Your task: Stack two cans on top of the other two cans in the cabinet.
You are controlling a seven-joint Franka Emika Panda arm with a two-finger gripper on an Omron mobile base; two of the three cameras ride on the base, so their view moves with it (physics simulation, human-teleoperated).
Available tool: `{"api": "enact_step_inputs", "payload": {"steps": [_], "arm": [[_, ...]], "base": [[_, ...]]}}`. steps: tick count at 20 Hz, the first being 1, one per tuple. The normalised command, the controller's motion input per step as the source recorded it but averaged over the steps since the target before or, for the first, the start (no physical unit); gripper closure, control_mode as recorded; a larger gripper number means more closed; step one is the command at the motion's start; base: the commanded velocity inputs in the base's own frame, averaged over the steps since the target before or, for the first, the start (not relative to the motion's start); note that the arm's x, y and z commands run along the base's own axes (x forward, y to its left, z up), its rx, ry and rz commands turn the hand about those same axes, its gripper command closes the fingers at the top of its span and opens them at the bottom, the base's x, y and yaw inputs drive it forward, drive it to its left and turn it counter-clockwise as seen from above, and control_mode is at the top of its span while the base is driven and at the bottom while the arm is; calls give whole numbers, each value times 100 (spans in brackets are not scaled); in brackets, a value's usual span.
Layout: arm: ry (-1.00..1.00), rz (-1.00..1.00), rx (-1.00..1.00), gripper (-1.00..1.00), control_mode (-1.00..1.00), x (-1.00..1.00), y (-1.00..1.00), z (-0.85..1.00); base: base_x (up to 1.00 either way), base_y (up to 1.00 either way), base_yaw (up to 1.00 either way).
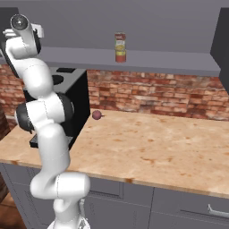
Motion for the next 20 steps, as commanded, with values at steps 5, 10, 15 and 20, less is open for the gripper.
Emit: {"api": "enact_step_inputs", "payload": {"steps": [5, 10, 15, 20], "arm": [[0, 0, 0, -100, -100, -34, -11, -5], [0, 0, 0, -100, -100, -33, -15, -21], [-1, -1, 0, -100, -100, -30, -29, -23], [1, -3, 0, -100, -100, -32, -42, -5]], "base": [[0, 0, 0], [0, 0, 0], [0, 0, 0], [0, 0, 0]]}}
